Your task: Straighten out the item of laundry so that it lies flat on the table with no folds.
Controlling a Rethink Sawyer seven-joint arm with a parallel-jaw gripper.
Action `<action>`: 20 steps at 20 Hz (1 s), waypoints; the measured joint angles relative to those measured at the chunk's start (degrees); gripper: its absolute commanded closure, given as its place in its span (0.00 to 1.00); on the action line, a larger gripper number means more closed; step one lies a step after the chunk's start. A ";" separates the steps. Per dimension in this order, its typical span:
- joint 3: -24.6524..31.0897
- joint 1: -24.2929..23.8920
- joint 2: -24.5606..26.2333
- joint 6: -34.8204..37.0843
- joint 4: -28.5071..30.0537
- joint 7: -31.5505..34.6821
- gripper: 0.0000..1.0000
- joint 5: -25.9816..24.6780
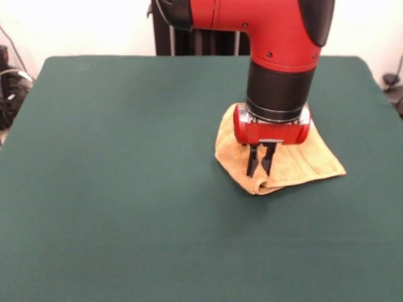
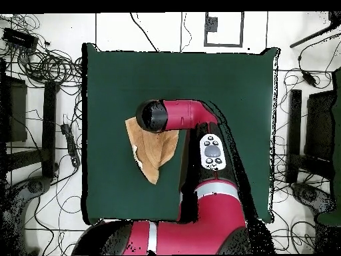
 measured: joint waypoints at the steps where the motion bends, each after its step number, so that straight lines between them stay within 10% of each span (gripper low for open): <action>1: 0.00 0.00 -0.01 0.22 -0.11 0.00 1.00 0.00; 20: 0.02 -0.49 -6.31 3.06 0.66 0.00 1.00 0.05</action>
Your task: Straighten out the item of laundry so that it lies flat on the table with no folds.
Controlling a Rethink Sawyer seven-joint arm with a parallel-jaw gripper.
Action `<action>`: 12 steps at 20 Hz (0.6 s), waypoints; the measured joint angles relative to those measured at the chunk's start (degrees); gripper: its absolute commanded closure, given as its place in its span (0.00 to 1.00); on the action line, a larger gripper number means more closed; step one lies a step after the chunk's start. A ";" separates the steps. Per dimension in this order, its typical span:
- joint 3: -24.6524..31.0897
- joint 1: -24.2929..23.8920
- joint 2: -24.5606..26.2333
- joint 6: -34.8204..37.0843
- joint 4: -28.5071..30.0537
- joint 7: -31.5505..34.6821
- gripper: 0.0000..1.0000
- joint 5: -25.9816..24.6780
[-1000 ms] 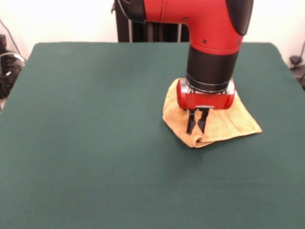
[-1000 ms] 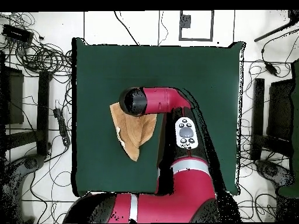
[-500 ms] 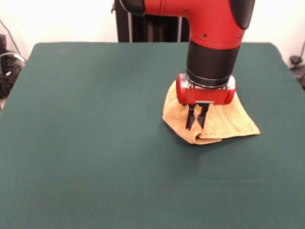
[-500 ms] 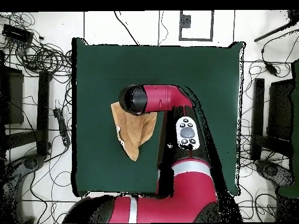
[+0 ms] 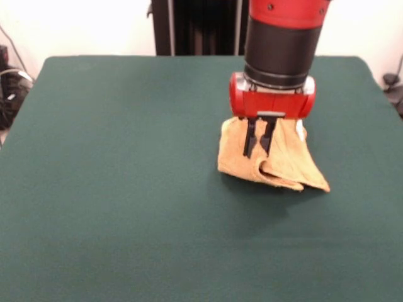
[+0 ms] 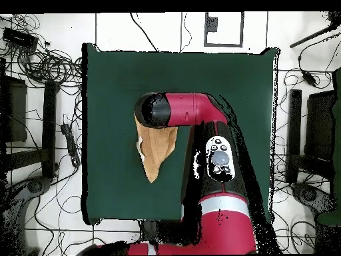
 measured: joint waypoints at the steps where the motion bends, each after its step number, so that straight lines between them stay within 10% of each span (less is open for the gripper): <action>1: -0.01 -0.05 -0.45 0.00 0.06 0.00 1.00 0.00; 12: 0.00 -0.60 -2.06 -0.40 0.89 0.00 1.00 -0.08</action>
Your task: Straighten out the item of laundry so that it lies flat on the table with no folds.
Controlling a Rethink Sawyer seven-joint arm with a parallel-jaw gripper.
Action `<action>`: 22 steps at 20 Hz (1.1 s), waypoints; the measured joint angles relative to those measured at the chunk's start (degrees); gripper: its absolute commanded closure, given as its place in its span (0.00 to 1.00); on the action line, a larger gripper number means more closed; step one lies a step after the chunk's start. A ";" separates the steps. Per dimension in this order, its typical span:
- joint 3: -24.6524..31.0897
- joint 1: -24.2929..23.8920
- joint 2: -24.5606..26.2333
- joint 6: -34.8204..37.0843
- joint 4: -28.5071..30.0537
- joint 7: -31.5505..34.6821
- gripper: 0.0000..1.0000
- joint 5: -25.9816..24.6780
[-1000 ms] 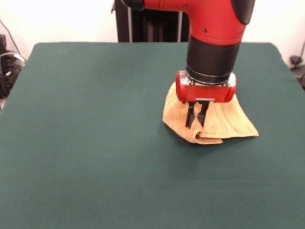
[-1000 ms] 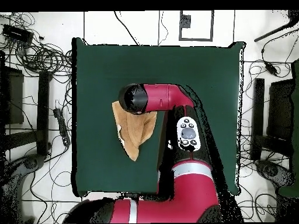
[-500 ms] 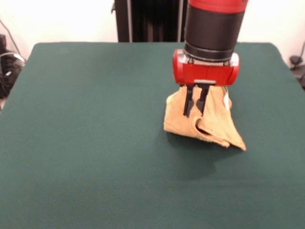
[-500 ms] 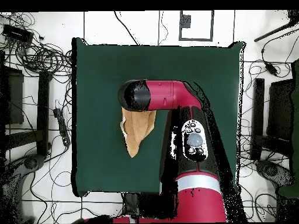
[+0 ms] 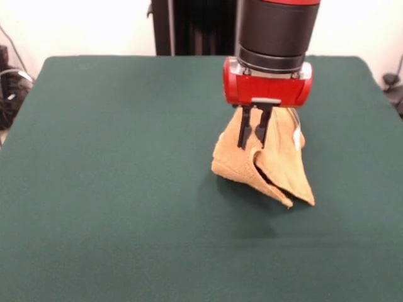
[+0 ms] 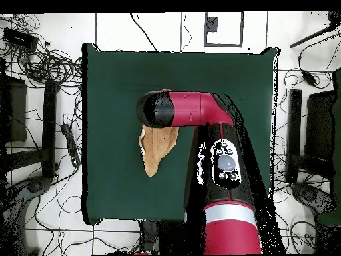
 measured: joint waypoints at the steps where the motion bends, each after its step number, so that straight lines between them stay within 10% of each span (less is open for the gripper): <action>1: 0.00 0.02 0.05 -0.41 0.09 0.00 1.00 -0.04; 22: -0.01 0.24 0.82 -4.06 0.49 0.00 1.00 -0.37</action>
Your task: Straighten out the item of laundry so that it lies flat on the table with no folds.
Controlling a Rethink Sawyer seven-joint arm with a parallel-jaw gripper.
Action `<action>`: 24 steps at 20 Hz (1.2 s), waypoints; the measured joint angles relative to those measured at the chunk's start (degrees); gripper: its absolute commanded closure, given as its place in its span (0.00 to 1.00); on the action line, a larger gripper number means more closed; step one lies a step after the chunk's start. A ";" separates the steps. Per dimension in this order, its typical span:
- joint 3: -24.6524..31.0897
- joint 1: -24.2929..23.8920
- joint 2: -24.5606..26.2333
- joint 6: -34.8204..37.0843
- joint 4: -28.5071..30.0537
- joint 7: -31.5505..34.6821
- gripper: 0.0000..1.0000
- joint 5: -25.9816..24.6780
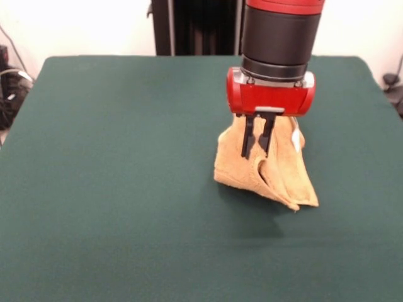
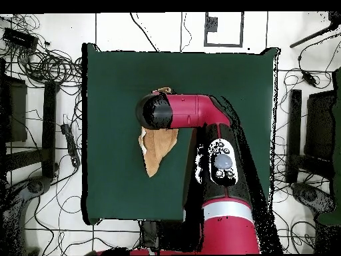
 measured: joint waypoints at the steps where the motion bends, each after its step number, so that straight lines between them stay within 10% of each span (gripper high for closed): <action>1: 0.00 -0.01 -0.07 -0.01 0.05 0.00 1.00 0.00; 16: 0.00 -0.11 -0.42 -0.02 0.55 0.00 1.00 0.01; 17: 0.00 -0.11 -0.46 -0.01 0.79 0.00 0.00 0.02; 24: 0.00 -0.11 -0.48 -0.01 1.25 0.00 0.00 0.02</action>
